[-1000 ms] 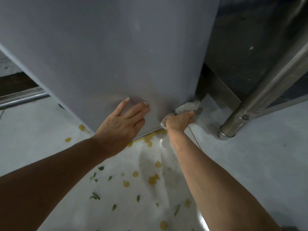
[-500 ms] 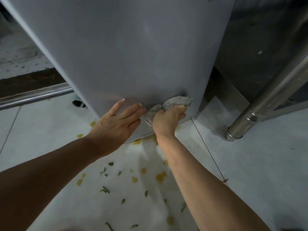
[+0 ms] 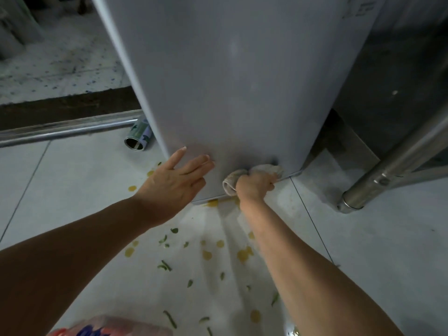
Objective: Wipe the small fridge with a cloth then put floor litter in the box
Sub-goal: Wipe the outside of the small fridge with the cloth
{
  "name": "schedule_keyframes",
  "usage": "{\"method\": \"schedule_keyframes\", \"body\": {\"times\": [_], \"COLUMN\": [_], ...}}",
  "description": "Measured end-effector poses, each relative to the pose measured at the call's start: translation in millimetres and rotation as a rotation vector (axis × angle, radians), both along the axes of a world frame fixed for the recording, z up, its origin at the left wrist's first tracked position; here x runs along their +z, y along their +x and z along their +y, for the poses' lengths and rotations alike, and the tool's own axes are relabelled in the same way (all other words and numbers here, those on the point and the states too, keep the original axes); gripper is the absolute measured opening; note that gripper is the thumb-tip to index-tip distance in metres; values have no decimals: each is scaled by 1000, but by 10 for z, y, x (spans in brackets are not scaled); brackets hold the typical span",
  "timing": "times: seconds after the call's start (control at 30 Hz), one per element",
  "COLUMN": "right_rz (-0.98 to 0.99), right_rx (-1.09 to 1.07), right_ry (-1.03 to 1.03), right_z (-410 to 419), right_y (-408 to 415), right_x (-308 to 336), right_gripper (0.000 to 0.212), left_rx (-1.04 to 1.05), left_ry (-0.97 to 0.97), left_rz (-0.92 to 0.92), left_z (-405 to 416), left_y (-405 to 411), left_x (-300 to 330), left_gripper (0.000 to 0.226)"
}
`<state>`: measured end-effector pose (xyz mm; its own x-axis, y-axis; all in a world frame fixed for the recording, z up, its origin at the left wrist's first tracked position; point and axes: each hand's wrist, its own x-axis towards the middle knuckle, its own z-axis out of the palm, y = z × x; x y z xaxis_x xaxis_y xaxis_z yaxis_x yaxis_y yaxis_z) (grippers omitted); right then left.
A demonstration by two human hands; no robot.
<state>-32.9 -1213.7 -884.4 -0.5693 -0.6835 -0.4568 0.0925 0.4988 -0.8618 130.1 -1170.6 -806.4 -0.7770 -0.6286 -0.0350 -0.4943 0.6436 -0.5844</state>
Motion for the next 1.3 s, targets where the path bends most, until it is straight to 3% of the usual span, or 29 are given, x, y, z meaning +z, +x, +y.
{"method": "schedule_keyframes", "body": {"times": [0.1, 0.2, 0.27, 0.37, 0.5, 0.57, 0.77, 0.9, 1.13, 1.3], "right_rz": [129, 159, 175, 38, -75, -69, 205, 334, 311, 5], "right_rx": [-6, -6, -31, -83, -45, 14, 72, 120, 124, 97], "right_ry": [-218, -267, -247, -136, 145, 157, -306, -420, -186, 59], "right_z": [114, 109, 93, 64, -8, 12, 283, 295, 261, 142], "right_y": [327, 434, 436, 461, 363, 329, 741, 814, 883, 827], "right_x": [125, 80, -25, -156, -196, -145, 92, -37, -521, -405], "right_gripper": [41, 37, 38, 49, 66, 64, 33, 38, 39, 57], "left_rx": [46, 70, 52, 17, 66, 90, 67, 51, 78, 102], "left_ry": [0, 14, 12, 30, 63, 67, -33, 6, 36, 4], "left_rz": [17, 23, 50, 113, 48, 21, 37, 90, 94, 11], "left_z": [44, 38, 26, 37, 59, 48, 60, 37, 53, 68], "left_y": [84, 199, 240, 265, 284, 322, 501, 582, 591, 600], "left_x": [38, -29, -76, -132, -188, -193, -119, -156, -214, -169], "left_gripper": [42, 42, 39, 33, 39, 43, 53, 46, 36, 36]}}
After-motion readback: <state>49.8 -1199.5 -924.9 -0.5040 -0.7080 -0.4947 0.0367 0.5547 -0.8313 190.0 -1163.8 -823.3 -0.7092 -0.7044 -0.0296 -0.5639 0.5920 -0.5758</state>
